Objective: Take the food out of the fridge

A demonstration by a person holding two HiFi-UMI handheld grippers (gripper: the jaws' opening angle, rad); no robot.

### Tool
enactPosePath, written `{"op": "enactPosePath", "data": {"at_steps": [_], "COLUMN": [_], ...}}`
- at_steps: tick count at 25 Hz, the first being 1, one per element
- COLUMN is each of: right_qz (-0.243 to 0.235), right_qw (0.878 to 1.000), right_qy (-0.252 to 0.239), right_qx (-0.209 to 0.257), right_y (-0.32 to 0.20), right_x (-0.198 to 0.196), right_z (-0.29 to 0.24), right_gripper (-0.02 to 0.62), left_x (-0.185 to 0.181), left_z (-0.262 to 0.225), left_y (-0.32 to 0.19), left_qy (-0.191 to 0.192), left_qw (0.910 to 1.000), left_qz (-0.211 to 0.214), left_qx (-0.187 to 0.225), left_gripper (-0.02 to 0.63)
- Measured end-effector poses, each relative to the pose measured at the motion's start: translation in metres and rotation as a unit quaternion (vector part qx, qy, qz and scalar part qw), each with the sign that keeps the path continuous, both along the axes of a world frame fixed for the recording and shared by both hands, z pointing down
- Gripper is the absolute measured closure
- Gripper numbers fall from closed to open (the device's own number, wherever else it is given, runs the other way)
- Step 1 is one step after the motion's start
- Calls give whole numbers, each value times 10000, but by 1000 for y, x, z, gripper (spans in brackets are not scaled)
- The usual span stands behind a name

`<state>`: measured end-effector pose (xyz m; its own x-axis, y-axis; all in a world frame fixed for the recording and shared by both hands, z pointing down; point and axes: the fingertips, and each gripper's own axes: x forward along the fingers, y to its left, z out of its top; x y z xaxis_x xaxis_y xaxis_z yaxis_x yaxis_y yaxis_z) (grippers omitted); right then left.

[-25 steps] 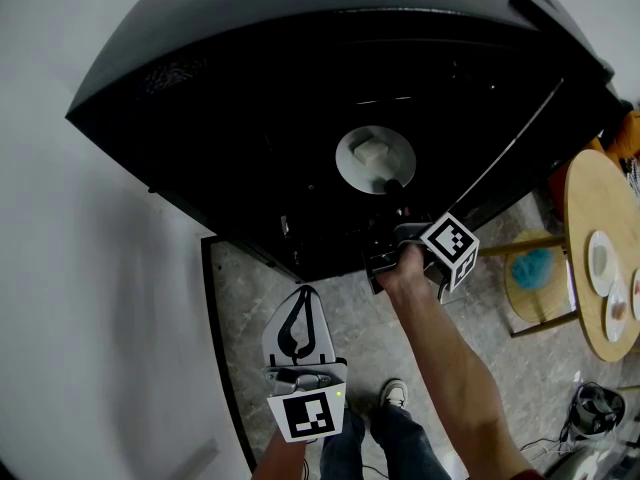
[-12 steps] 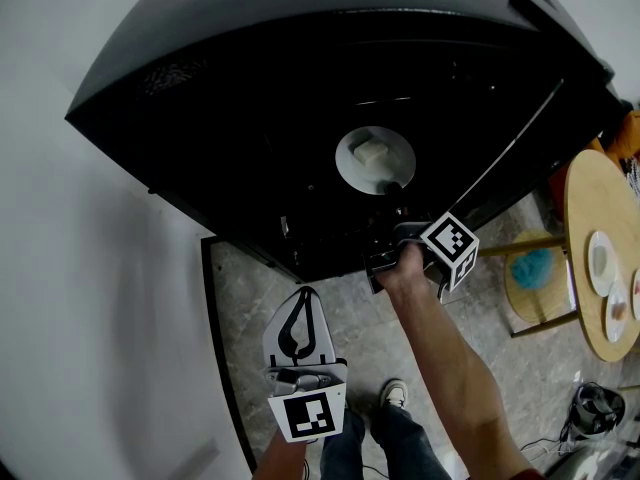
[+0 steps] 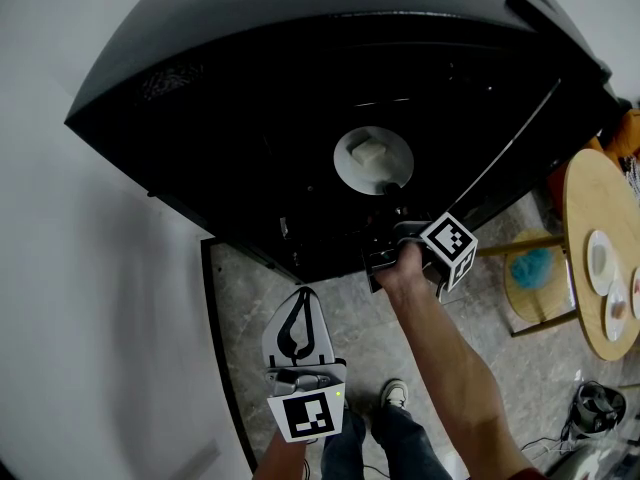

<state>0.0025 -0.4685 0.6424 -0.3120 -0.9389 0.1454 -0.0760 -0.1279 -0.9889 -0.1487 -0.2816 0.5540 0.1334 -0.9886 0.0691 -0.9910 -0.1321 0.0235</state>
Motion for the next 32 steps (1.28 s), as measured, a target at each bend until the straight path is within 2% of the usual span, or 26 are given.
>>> {"op": "enactPosePath", "data": {"at_steps": [32], "right_qz": [46], "right_qw": [9998], "right_qy": [-171], "right_qx": [11], "right_y": [10], "right_x": [1], "right_z": [-3], "right_gripper": [566], "left_x": [-1], "left_z": [-5], "left_y": [5], "left_qy": [-26], "left_qw": [10000], "left_qz": [-20], "left_qx": [31], "left_gripper": [592]}}
